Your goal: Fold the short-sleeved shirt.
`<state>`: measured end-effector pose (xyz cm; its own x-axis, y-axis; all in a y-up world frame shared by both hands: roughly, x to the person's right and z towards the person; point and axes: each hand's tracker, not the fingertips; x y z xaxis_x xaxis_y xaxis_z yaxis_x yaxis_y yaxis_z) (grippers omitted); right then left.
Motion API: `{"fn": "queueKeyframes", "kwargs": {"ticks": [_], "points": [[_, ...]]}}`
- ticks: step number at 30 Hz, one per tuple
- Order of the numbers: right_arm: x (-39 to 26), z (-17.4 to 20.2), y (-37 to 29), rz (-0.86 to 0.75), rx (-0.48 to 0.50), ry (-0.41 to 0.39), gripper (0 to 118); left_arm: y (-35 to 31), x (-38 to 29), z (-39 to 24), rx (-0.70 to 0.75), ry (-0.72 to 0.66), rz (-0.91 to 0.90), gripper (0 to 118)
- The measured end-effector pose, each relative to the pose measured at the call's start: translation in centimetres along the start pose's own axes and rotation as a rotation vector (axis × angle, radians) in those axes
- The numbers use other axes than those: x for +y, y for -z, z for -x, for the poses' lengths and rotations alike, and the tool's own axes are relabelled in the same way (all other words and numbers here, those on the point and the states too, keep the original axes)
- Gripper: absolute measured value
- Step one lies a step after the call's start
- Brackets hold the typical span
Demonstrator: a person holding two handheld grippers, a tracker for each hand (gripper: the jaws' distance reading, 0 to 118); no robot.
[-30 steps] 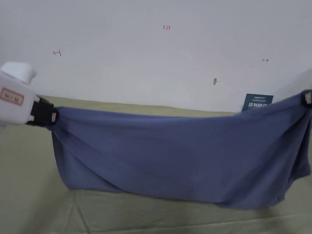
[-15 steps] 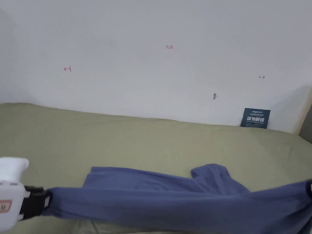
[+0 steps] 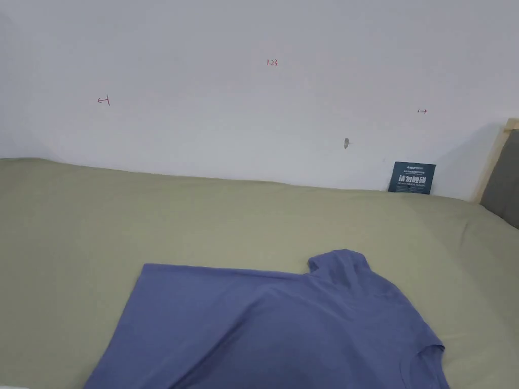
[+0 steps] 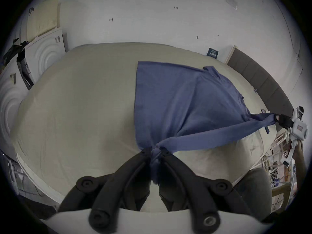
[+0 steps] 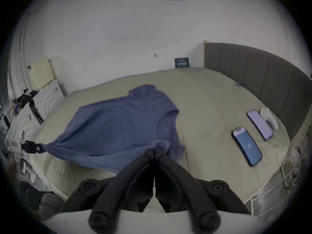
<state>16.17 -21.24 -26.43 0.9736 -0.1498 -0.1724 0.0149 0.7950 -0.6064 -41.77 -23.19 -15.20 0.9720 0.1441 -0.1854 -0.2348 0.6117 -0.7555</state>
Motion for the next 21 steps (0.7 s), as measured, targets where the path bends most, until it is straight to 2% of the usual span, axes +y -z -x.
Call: {"fn": "queueKeyframes", "kwargs": {"ticks": [4, 5, 6, 7, 8, 9, 13, 15, 17, 20, 21], "points": [[-2.2, -0.5, 0.0, 0.056, -0.016, 0.022, 2, 0.5, -1.7, -0.2, -0.003, -0.011, 0.008, 8], [-2.6, -0.7, 0.1, 0.060, -0.013, 0.024, 3, 0.4, -1.8, 0.0, -0.010, -0.014, 0.005, 15], [-3.1, -1.0, 0.2, 0.074, -0.015, 0.023, 12, 0.4, -2.1, 0.0, -0.013, -0.012, -0.001, 32], [-3.4, -1.2, 0.2, 0.095, -0.039, 0.020, 34, 0.3, -2.3, 0.0, -0.008, -0.012, -0.004, 47], [-3.7, -1.5, 0.2, 0.098, -0.040, 0.022, 62, 0.2, -2.7, 0.2, -0.010, -0.019, -0.004, 59], [-3.8, -1.7, 0.2, 0.103, -0.046, 0.023, 70, 0.1, -3.0, 0.6, -0.012, -0.037, -0.005, 62], [-3.3, -1.8, -1.4, 0.081, -0.071, 0.043, 70, -1.9, -3.6, 1.1, -0.010, -0.128, -0.026, 63], [-2.4, -0.7, -2.4, 0.064, -0.091, 0.037, 70, -3.5, -3.0, 0.4, -0.021, -0.158, -0.089, 65], [-1.1, 1.4, -2.9, 0.029, -0.140, -0.007, 70, -4.5, -1.9, -1.2, -0.028, -0.154, -0.151, 65], [0.2, 5.3, -3.6, -0.013, -0.102, -0.009, 68, -5.7, -0.3, -5.2, -0.034, -0.158, -0.241, 64], [0.5, 7.0, -3.6, -0.013, -0.115, -0.008, 68, -5.6, 0.0, -6.6, -0.025, -0.160, -0.252, 57]]}}
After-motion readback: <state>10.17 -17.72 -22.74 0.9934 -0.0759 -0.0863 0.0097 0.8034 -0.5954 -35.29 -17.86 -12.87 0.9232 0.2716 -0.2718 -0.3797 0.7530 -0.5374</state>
